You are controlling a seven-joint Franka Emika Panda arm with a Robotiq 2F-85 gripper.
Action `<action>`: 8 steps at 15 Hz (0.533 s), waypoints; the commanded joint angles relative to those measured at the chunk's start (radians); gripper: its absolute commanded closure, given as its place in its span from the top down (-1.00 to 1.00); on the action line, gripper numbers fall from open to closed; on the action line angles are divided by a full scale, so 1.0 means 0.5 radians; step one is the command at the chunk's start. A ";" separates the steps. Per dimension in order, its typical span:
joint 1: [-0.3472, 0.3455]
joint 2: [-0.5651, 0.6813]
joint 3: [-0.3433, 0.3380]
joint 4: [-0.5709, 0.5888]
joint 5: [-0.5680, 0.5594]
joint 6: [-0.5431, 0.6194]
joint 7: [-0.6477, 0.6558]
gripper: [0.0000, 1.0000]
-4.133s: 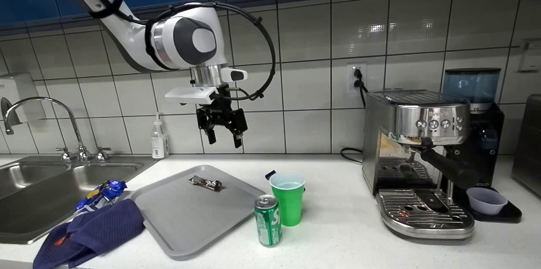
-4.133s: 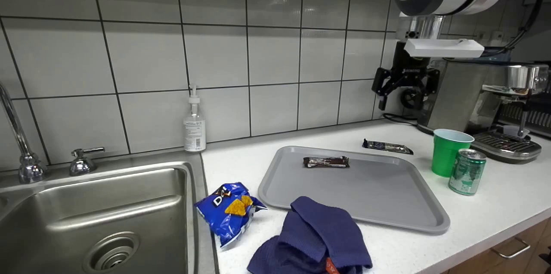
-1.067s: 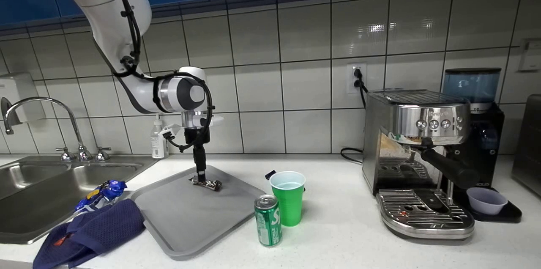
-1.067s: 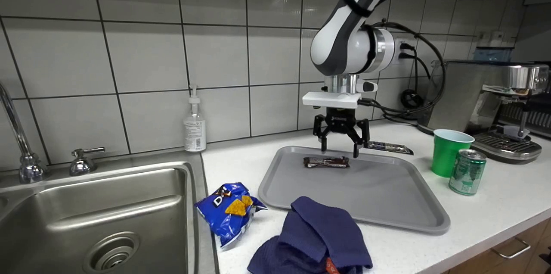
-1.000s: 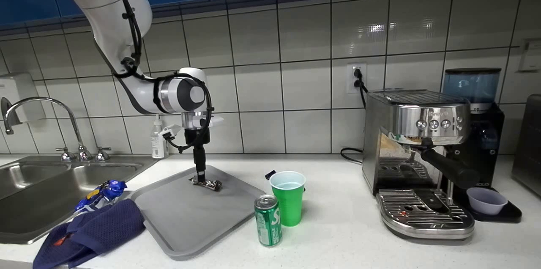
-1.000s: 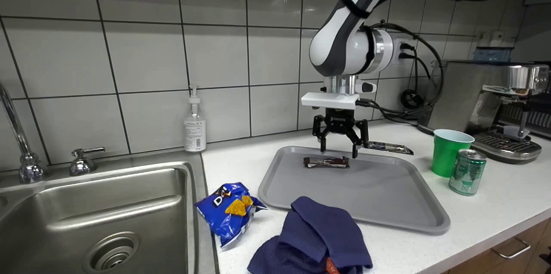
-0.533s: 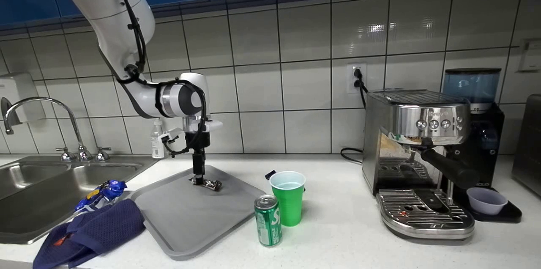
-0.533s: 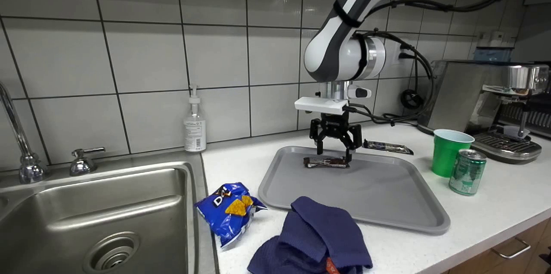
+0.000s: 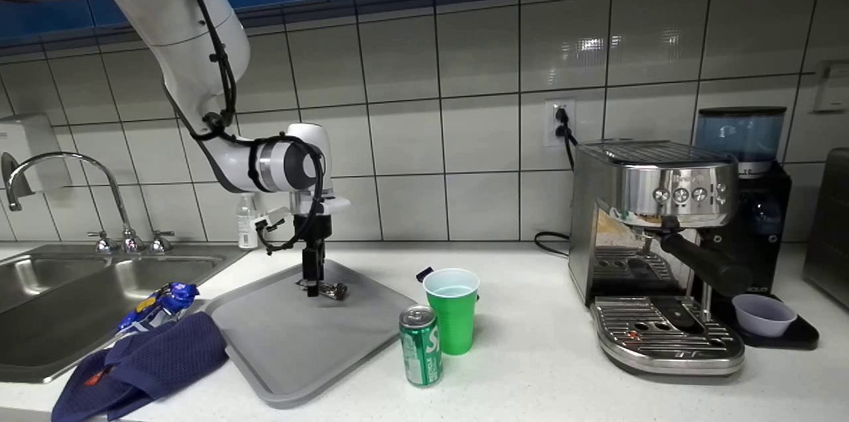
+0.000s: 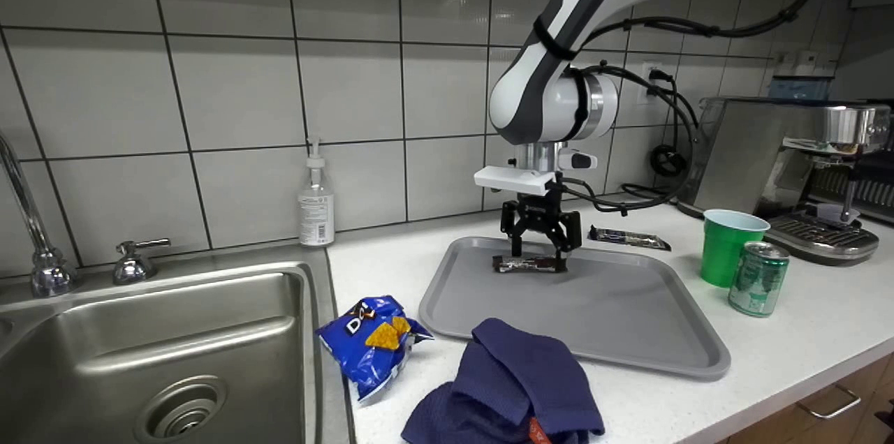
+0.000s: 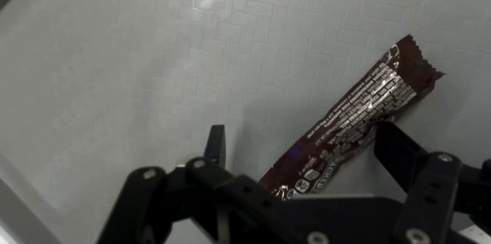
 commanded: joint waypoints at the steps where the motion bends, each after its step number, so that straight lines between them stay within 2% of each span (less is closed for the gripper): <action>1: 0.008 0.048 -0.004 0.098 0.031 -0.092 0.049 1.00; 6: 0.006 0.060 -0.006 0.115 0.029 -0.100 0.046 1.00; 7: 0.006 0.062 -0.006 0.117 0.029 -0.098 0.045 0.50; 8: 0.007 0.064 -0.006 0.119 0.028 -0.096 0.044 0.47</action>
